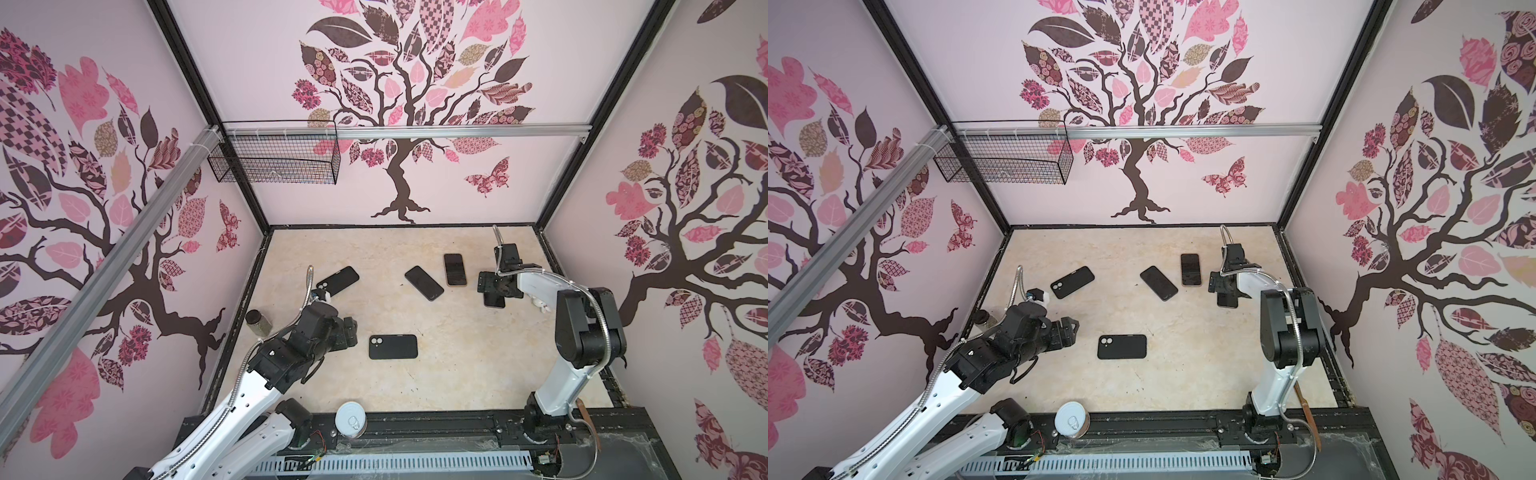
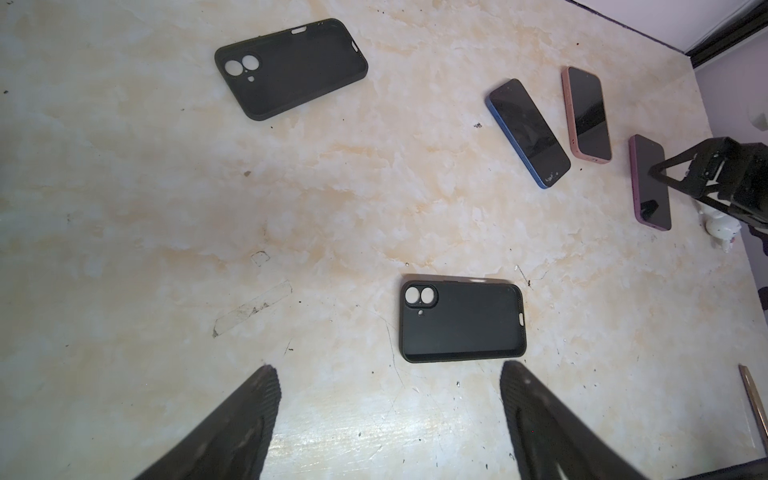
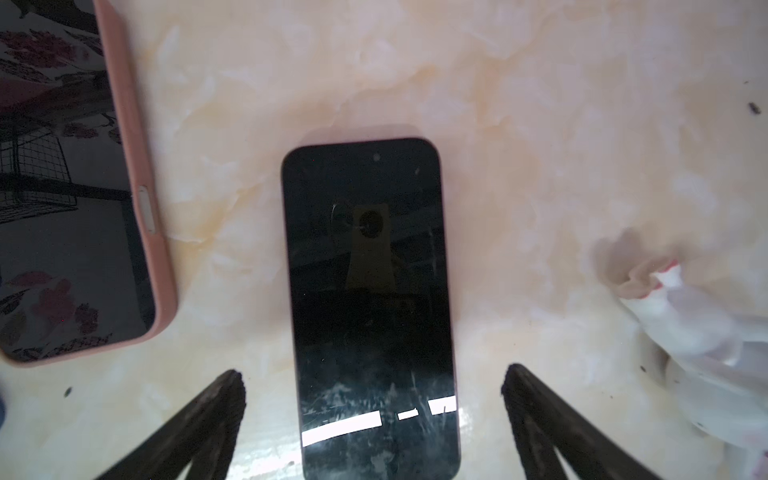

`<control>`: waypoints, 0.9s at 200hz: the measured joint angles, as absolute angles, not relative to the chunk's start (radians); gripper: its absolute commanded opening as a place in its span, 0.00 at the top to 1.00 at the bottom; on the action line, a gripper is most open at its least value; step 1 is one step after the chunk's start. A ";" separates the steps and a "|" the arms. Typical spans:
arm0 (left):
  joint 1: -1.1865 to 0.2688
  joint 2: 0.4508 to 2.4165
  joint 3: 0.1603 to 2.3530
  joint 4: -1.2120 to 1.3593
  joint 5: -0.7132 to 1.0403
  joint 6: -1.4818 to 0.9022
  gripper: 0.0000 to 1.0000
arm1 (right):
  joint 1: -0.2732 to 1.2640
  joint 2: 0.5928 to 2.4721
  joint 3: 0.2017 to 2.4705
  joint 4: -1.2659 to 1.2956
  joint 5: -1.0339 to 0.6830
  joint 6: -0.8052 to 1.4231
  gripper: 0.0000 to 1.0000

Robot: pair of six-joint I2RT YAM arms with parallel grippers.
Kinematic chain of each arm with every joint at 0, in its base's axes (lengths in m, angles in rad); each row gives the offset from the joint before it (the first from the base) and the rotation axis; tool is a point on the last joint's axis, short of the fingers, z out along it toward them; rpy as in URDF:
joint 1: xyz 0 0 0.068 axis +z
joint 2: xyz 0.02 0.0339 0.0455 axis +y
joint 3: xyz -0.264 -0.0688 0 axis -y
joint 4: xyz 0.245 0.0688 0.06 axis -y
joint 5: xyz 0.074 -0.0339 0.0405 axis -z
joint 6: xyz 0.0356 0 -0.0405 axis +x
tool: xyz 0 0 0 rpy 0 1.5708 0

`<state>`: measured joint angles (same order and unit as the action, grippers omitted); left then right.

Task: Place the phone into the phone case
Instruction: 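Grasp the purple-edged black phone with the right gripper and lift it upright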

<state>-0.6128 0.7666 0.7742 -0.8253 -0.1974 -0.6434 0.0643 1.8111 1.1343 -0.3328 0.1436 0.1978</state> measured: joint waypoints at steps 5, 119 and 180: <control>-0.613 0.767 0.772 -0.825 -0.197 -0.644 0.14 | 0.061 1.821 1.137 -0.333 0.139 0.199 0.00; -0.613 0.782 0.750 -0.824 -0.174 -0.644 0.14 | 0.051 1.923 1.193 -0.339 0.108 0.207 0.12; -0.613 0.799 0.749 -0.823 -0.170 -0.643 0.14 | 0.049 1.926 1.198 -0.337 0.099 0.205 0.27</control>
